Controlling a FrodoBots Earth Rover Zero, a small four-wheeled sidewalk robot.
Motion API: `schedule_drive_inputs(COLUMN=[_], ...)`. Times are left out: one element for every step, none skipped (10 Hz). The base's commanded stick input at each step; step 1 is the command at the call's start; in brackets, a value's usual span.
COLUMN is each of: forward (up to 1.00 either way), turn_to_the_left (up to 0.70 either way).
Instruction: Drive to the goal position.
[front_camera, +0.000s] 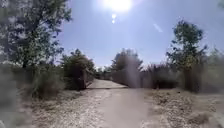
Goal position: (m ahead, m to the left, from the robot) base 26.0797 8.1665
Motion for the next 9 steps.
schedule_drive_inputs(forward=[0.7,0.7,0.7,0.7,0.7,0.7,0.7,0.7,0.7], turn_to_the_left=[0.0,0.06,0.14,0.14,0.14,0.14,0.06,0.0,0.0])
